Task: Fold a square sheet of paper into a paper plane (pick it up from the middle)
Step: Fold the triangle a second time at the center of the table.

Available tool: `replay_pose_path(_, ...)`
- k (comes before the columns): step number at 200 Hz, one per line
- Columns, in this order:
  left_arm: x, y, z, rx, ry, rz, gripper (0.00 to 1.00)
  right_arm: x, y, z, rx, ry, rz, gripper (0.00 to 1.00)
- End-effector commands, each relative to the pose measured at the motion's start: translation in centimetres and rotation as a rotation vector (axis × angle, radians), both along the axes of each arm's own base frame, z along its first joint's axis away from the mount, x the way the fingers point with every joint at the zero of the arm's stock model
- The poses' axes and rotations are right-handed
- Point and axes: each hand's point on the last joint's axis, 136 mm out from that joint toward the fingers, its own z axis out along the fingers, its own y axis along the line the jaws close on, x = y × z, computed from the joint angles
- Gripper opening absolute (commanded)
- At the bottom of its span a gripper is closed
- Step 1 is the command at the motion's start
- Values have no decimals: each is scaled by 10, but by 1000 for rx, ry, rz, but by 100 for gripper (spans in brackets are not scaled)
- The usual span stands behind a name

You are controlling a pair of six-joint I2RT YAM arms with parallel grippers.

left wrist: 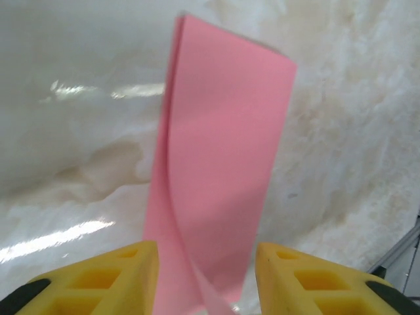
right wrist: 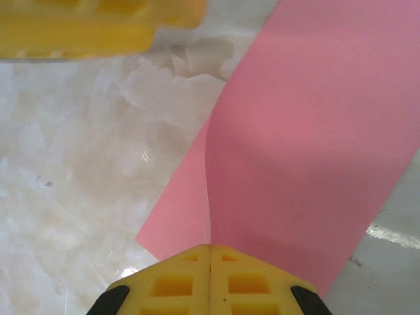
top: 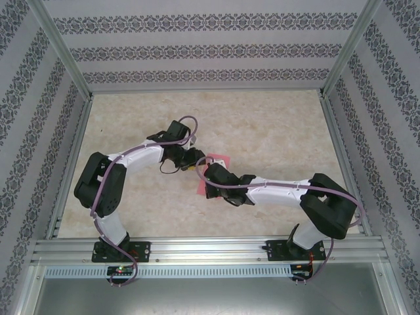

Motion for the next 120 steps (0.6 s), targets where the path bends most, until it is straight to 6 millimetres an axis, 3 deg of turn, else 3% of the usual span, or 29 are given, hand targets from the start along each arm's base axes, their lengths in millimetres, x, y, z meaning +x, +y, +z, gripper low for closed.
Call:
replay_pose_path(1,-4,11,-4,16,-5,28,41,2,13,16,150,13,35,0)
replay_pose_path(41,-23,-1,-4,-43,13,-56,31,7,-1,6,234,86,26,0)
replay_pose_path(120,-45,-20,-18,-34,45,-173,26,15,-23,-1,239,142,14,1)
